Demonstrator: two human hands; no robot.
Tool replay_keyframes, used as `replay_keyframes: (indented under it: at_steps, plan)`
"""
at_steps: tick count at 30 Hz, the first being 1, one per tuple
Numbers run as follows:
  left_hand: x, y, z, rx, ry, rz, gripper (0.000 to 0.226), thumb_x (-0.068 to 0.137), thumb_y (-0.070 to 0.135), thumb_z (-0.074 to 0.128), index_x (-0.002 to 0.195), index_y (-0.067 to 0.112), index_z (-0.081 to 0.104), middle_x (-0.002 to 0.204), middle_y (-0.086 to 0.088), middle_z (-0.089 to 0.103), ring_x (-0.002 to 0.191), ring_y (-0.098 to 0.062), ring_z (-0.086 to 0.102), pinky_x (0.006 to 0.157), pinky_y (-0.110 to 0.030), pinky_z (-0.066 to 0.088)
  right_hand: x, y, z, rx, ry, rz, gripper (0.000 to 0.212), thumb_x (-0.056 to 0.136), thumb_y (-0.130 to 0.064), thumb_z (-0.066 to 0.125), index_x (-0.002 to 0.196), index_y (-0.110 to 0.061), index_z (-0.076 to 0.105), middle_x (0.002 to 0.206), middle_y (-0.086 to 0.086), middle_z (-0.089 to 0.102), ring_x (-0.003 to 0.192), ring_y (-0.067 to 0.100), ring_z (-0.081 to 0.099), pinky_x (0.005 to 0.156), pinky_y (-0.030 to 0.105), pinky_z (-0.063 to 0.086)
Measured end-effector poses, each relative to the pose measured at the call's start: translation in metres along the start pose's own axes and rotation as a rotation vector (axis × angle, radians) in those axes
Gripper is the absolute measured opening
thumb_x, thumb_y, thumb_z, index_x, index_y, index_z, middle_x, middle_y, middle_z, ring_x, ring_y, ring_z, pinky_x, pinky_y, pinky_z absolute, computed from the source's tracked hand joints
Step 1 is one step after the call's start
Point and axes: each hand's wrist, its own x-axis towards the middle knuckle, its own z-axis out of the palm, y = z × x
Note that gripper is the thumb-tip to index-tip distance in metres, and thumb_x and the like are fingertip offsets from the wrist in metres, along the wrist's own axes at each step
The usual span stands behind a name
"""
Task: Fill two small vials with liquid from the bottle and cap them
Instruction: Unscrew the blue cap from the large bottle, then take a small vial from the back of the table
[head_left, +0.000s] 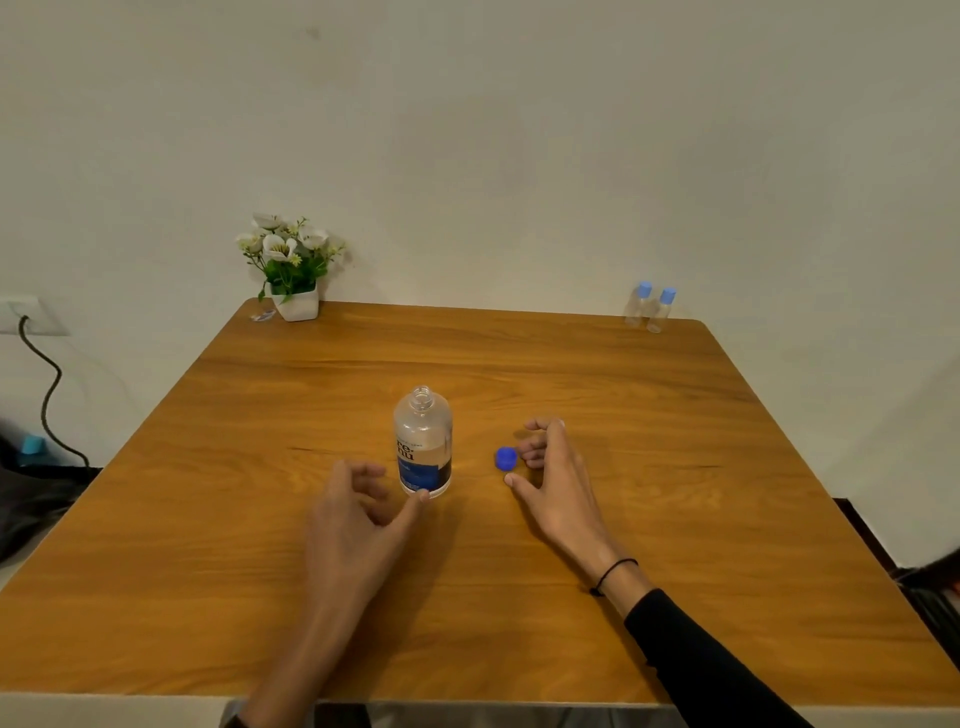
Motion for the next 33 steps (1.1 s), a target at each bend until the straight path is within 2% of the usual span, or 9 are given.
replay_keyframes:
  at_steps: [2,4,8,17,20,22,25,29,33]
  plan:
    - [-0.017,0.003,0.007,0.001,-0.02,0.058,0.031,0.081,0.052,0.085,0.096,0.042,0.059,0.084,0.013,0.069,0.071,-0.005,0.068,0.058,-0.022,0.053,-0.002,0.004,-0.004,0.015,0.015,0.003,0.065,0.088,-0.027,0.083,0.128,-0.048,0.036,0.112,-0.019,0.059,0.107,-0.004,0.056,0.083,0.01,0.045]
    - [-0.028,0.013,0.022,0.009,-0.14,0.128,0.021,0.086,0.05,0.08,0.091,0.044,0.061,0.08,0.017,0.069,0.08,0.002,0.069,0.058,-0.018,0.053,-0.003,0.009,-0.01,0.035,0.047,0.004,0.062,0.088,-0.029,0.083,0.126,-0.049,0.038,0.11,-0.019,0.059,0.104,-0.004,0.057,0.082,0.007,0.045]
    - [-0.032,0.044,0.062,-0.036,-0.311,0.253,0.014,0.092,0.05,0.075,0.096,0.046,0.062,0.082,0.02,0.069,0.086,0.005,0.068,0.066,-0.011,0.054,0.001,0.014,-0.027,0.096,0.123,0.005,0.055,0.09,-0.024,0.083,0.125,-0.042,0.044,0.108,-0.015,0.061,0.101,0.0,0.061,0.083,0.019,0.054]
    - [0.003,0.105,0.144,-0.118,-0.302,0.33,0.011,0.095,0.038,0.072,0.092,0.038,0.061,0.074,0.012,0.069,0.072,-0.006,0.068,0.059,-0.026,0.056,0.017,0.046,-0.063,0.158,0.278,0.078,0.044,0.093,-0.014,0.077,0.119,-0.037,0.05,0.1,-0.007,0.065,0.092,0.001,0.063,0.078,0.018,0.056]
    - [0.026,0.125,0.174,-0.068,-0.324,0.302,0.012,0.095,0.038,0.074,0.099,0.033,0.063,0.081,0.011,0.071,0.072,-0.005,0.069,0.071,-0.038,0.062,0.04,0.06,-0.083,0.195,0.347,0.131,0.04,0.094,-0.015,0.076,0.119,-0.034,0.051,0.098,-0.005,0.066,0.089,0.001,0.064,0.076,0.022,0.058]
    - [0.044,0.136,0.194,0.032,-0.402,0.319,0.03,0.094,0.042,0.075,0.119,0.03,0.064,0.108,0.009,0.075,0.098,-0.01,0.073,0.089,-0.043,0.063,0.06,0.07,-0.095,0.221,0.385,0.167,0.04,0.094,-0.015,0.076,0.12,-0.032,0.051,0.098,-0.004,0.067,0.088,0.002,0.065,0.074,0.02,0.058]
    - [0.07,0.155,0.224,0.216,-0.528,0.386,0.078,0.087,0.051,0.081,0.152,0.028,0.046,0.154,0.001,0.054,0.141,-0.02,0.055,0.114,-0.043,0.052,0.093,0.083,-0.111,0.242,0.429,0.221,0.042,0.094,-0.013,0.076,0.123,-0.028,0.05,0.102,-0.001,0.065,0.093,0.009,0.067,0.076,0.022,0.057]
    - [0.099,0.181,0.256,0.473,-0.617,0.361,0.114,0.077,0.063,0.087,0.165,0.025,0.027,0.169,-0.004,0.037,0.154,-0.03,0.038,0.122,-0.049,0.043,0.133,0.095,-0.13,0.253,0.481,0.253,0.045,0.094,-0.012,0.075,0.128,-0.024,0.047,0.107,0.003,0.064,0.097,0.016,0.066,0.084,0.029,0.058]
    - [0.113,0.193,0.275,0.726,-0.779,0.319,0.117,0.078,0.068,0.084,0.168,0.022,0.024,0.176,-0.01,0.021,0.161,-0.037,0.025,0.128,-0.055,0.035,0.175,0.105,-0.153,0.255,0.505,0.308,0.055,0.095,-0.013,0.075,0.14,-0.015,0.044,0.121,0.008,0.06,0.109,0.023,0.063,0.091,0.031,0.054]
